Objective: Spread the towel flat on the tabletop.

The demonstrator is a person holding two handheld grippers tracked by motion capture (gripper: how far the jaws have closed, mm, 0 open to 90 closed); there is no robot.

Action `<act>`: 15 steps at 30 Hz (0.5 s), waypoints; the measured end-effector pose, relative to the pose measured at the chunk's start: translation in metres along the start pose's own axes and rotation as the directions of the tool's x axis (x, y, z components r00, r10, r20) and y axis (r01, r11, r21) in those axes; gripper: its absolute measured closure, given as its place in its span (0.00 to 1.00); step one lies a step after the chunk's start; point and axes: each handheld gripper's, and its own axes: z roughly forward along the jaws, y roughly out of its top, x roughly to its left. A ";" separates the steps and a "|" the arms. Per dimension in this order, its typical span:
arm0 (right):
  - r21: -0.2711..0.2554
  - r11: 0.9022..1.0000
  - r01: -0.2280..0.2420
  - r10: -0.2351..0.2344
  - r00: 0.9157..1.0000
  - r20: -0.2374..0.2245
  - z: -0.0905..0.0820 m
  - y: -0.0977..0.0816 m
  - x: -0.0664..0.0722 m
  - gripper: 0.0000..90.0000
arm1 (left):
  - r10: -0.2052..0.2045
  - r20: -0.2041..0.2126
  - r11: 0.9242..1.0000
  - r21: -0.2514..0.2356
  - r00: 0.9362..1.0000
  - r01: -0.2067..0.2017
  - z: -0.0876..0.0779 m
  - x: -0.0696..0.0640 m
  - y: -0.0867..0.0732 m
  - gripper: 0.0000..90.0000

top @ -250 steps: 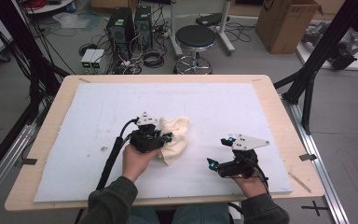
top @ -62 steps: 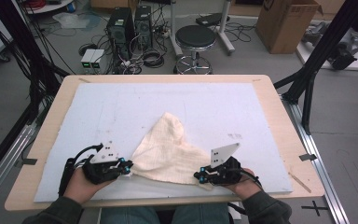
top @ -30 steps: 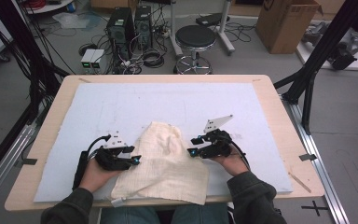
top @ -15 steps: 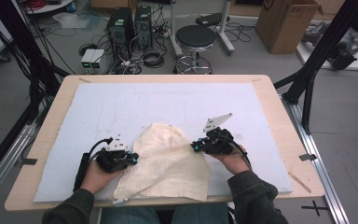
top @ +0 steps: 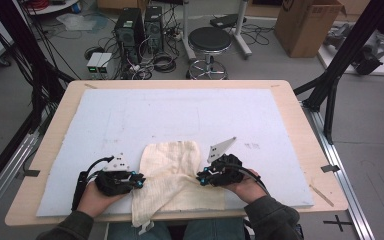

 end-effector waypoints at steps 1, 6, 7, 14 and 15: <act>-0.006 1.000 0.006 -0.006 1.000 -0.001 0.000 -0.001 0.001 0.85 | -0.002 -0.018 1.000 -0.014 1.000 0.002 0.000 0.001 0.002 0.81; -0.120 0.992 -0.041 0.043 0.999 0.019 -0.016 0.003 -0.010 0.73 | -0.015 -0.112 1.000 -0.021 0.994 0.012 0.012 0.010 0.011 0.70; -0.148 0.987 -0.058 0.063 0.998 0.028 -0.021 0.004 -0.015 0.73 | -0.018 -0.128 1.000 -0.017 0.992 0.016 0.015 0.012 0.013 0.70; -0.177 0.968 -0.180 0.200 0.974 0.103 -0.026 0.003 -0.058 0.73 | -0.048 -0.192 0.999 -0.016 0.980 0.046 0.032 0.027 0.021 0.70; -0.154 0.966 -0.208 0.224 0.971 0.089 -0.022 0.001 -0.063 0.71 | -0.044 -0.199 0.999 0.001 0.979 0.045 0.035 0.028 0.022 0.69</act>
